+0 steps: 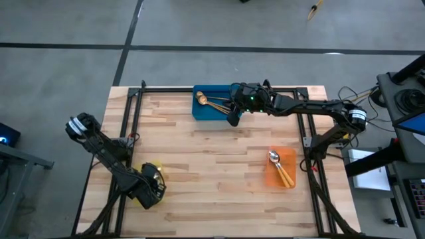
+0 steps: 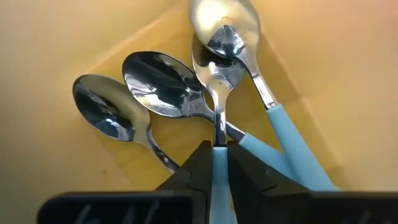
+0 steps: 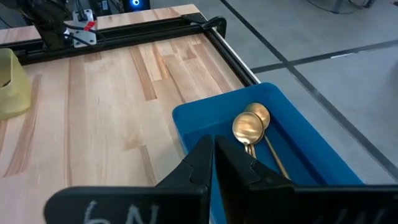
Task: Sort silverware by color (type)
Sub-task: Put the blue spoon into the yellow bin
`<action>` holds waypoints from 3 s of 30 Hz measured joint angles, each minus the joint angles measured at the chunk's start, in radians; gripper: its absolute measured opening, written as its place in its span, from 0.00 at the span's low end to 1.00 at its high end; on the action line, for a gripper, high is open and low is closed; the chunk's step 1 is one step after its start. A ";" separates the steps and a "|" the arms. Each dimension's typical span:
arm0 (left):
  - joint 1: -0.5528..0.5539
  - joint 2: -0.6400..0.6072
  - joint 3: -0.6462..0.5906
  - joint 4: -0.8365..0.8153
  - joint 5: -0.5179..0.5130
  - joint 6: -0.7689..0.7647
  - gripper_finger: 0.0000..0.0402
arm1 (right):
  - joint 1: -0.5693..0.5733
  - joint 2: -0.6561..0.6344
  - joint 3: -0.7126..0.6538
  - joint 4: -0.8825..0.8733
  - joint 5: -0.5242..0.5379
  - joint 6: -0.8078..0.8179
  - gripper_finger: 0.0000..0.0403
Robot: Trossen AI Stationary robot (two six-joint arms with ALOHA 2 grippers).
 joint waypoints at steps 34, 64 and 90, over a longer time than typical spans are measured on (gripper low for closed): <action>-0.024 -0.146 0.346 -0.362 -0.186 0.147 0.03 | 0.002 0.000 0.000 0.008 -0.107 -0.019 0.02; 0.231 -0.314 0.375 0.222 -0.958 1.409 0.03 | 0.161 0.077 -0.022 0.557 -0.615 -0.110 0.02; 0.015 -0.035 0.312 -0.477 0.032 -0.253 0.04 | 0.140 0.076 -0.021 0.486 -0.563 -0.129 0.02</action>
